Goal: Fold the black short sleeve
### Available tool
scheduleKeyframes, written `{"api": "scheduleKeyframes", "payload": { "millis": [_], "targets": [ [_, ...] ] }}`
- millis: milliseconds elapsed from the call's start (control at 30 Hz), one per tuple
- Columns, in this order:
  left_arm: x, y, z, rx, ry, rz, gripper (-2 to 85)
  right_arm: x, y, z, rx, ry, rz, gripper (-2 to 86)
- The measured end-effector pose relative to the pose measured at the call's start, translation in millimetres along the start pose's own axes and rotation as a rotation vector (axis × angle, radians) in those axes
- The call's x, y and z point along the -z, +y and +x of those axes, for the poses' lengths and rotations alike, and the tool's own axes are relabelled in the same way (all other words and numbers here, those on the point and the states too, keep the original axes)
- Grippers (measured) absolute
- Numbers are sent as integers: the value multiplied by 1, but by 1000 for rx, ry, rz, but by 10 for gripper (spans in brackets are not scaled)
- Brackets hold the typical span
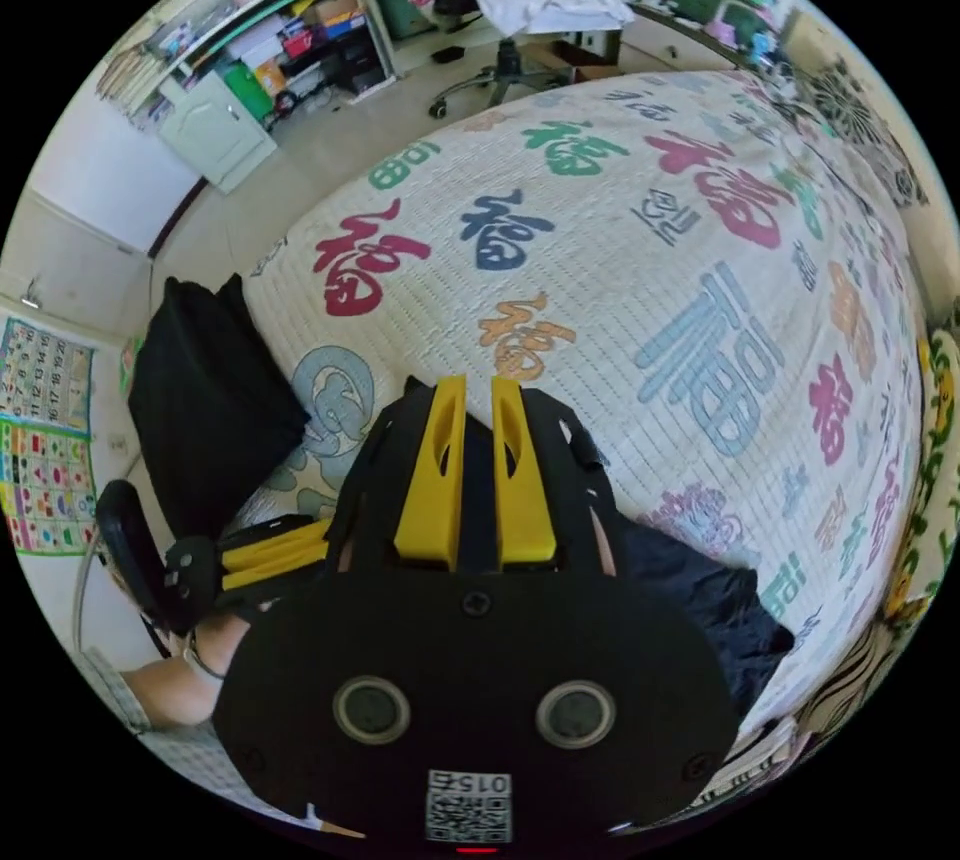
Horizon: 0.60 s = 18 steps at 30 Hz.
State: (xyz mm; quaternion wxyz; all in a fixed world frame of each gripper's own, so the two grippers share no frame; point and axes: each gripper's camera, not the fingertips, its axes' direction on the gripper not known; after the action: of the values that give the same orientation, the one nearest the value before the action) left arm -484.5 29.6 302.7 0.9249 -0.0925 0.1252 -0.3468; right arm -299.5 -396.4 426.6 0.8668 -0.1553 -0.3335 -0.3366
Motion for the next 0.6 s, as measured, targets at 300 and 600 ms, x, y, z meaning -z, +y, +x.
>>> {"api": "scheduleKeyframes", "payload": {
  "millis": [300, 600],
  "targets": [
    [18, 16, 162, -429, -81, 51, 87, 168, 317, 177, -449, 51, 215, 77],
    [-147, 83, 470, -1053, 154, -250, 86, 208, 625, 321, -1064, -114, 248, 72]
  ]
}}
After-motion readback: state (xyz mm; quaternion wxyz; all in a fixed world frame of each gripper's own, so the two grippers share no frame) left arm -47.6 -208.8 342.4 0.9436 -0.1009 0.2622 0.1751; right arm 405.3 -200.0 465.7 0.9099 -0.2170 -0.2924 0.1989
